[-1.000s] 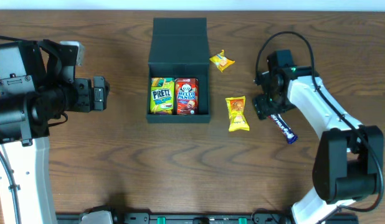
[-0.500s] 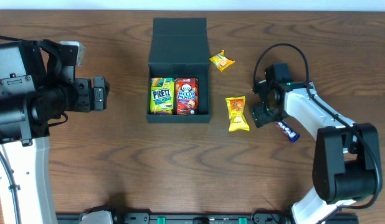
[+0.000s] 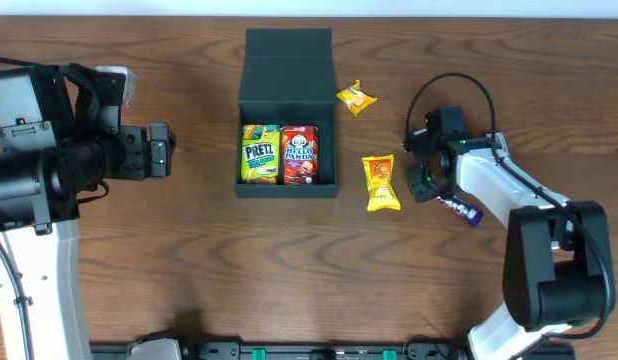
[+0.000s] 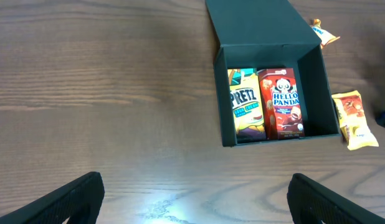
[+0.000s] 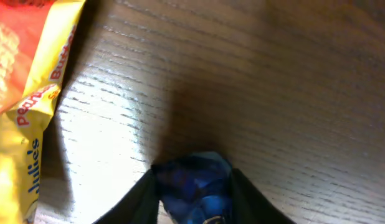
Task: Pack container
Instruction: 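Grasp the blue Dairy Milk bar with the right gripper, then carry the Dairy Milk bar into the black box beside Hello Panda, then release the bar and move the right gripper to the blue packet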
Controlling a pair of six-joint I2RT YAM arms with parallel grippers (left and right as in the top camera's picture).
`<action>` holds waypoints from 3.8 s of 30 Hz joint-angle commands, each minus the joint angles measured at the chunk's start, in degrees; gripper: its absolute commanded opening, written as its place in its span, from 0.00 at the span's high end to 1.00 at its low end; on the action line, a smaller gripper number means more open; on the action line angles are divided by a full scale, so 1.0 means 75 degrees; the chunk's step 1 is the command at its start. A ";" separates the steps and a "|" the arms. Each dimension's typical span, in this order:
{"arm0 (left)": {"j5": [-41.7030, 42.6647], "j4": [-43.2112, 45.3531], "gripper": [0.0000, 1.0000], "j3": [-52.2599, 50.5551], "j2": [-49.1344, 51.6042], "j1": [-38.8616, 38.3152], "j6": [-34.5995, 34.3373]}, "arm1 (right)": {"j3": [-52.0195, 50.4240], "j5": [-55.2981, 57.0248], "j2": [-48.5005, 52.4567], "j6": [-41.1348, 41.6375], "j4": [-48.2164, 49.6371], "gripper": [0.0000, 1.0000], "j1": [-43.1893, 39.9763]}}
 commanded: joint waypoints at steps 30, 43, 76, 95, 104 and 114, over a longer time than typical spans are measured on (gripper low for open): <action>-0.0047 0.0023 0.05 0.0117 -0.0023 0.0012 -0.0055 | 0.3022 -0.1711 0.0038 0.3010 -0.0458 0.99 0.0277; -0.0047 0.0023 0.05 0.0117 -0.0023 0.0012 -0.0055 | 0.3981 -0.2276 0.0038 0.7090 0.0216 0.99 0.2025; -0.0047 0.0023 0.05 0.0117 -0.0023 0.0012 -0.0055 | 0.3972 -0.0577 0.1081 0.8553 0.0475 0.91 0.2876; -0.0047 0.0023 0.05 0.0117 -0.0023 0.0012 -0.0055 | 0.4264 -0.1055 0.0915 0.7487 0.0624 0.44 0.2795; -0.0047 0.0023 0.05 0.0117 -0.0023 0.0012 -0.0055 | 0.5071 -0.1029 0.0376 0.4427 0.0612 0.30 0.2699; -0.0047 0.0023 0.05 0.0117 -0.0023 0.0012 -0.0055 | 0.5085 -0.0294 -0.0300 0.3515 -0.0096 0.21 0.2060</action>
